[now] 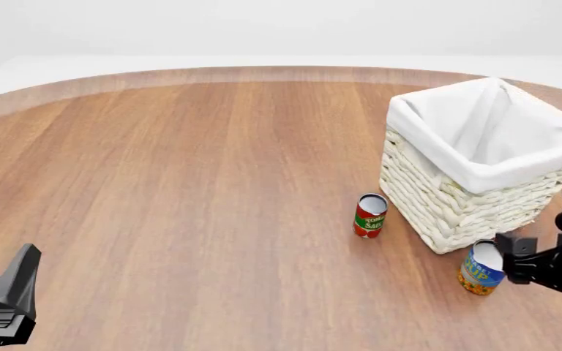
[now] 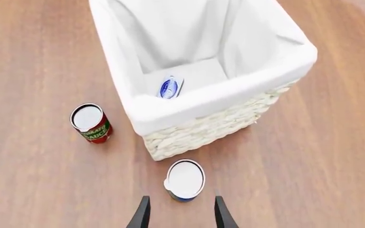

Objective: Pick up the alphabet soup and the cream cheese box, and put them in the basket.

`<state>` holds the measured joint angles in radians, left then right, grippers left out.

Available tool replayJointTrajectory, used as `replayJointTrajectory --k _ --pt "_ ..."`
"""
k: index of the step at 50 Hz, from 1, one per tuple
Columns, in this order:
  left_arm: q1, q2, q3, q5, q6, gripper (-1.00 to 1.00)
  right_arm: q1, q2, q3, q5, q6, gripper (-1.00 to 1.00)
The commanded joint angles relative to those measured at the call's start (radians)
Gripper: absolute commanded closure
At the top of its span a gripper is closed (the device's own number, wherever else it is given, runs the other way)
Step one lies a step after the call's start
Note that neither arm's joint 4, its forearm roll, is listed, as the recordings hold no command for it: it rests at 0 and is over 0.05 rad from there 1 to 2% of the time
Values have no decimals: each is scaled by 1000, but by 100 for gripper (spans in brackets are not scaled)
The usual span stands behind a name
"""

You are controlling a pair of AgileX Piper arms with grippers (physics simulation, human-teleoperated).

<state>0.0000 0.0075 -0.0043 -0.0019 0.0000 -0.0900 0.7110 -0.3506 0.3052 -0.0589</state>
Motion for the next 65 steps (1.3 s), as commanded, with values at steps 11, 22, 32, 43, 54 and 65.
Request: replayJointTrajectory --k 11,22,32,43,54,65 --pt "0 0 0 0 0 -100 -12 -14 48 -2 7 -100" --pt "0 0 0 0 0 -100 -15 -63 108 1 26 -100" --pt "0 0 0 0 0 -100 -4 -98 98 53 24 -100" --pt "0 0 0 0 0 -100 -5 -93 110 44 22 -100" --pt "0 0 0 0 0 -100 -5 -93 110 44 22 -100" --pt "0 0 0 0 0 -100 -10 -96 126 33 18 -100"
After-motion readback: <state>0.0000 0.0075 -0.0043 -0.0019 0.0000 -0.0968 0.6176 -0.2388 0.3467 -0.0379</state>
